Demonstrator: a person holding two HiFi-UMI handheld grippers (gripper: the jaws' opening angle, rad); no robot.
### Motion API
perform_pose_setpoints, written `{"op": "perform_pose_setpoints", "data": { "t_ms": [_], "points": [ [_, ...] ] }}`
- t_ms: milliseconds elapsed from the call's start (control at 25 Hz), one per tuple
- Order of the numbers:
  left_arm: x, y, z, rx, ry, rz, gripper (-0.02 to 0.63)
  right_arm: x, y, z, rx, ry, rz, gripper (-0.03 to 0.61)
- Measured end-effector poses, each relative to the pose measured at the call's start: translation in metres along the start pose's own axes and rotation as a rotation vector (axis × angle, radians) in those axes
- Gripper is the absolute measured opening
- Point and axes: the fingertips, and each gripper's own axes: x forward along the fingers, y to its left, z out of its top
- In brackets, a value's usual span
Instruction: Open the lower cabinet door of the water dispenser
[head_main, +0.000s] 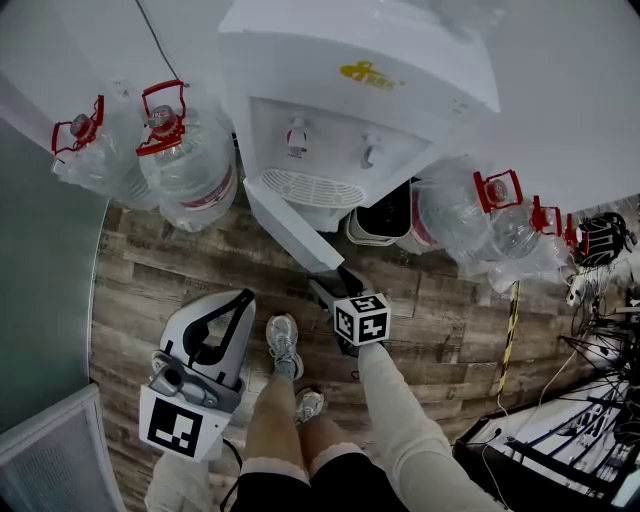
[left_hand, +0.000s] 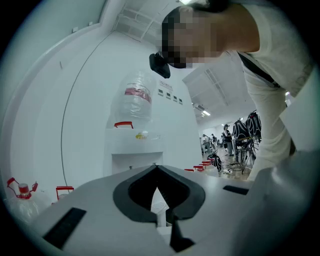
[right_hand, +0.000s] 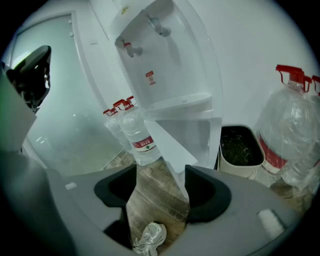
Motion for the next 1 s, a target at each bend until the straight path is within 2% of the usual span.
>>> {"op": "perform_pose_setpoints", "data": {
  "t_ms": [80, 120, 200, 240, 480, 1000],
  "points": [
    [-0.003, -0.005, 0.007, 0.004, 0.002, 0.000, -0.002, -0.015, 0.007, 0.015, -0.045, -0.044, -0.001, 0.265],
    [-0.005, -0.007, 0.012, 0.007, 0.003, -0.001, -0.002, -0.024, 0.010, 0.024, -0.065, -0.069, -0.008, 0.213],
    [-0.007, -0.011, 0.024, 0.013, 0.006, -0.002, -0.002, -0.044, 0.015, 0.042, -0.089, -0.118, -0.032, 0.064],
    [-0.009, -0.013, 0.030, 0.015, 0.005, -0.001, -0.002, -0.054, 0.018, 0.050, -0.093, -0.141, -0.039, 0.015],
    [-0.013, -0.030, 0.064, 0.032, 0.006, -0.004, -0.002, -0.115, 0.030, 0.087, -0.087, -0.244, -0.062, 0.008],
    [-0.028, -0.069, 0.134, -0.002, 0.013, 0.020, -0.002, -0.258, 0.068, 0.153, -0.127, -0.398, -0.083, 0.008]
  ]
}}
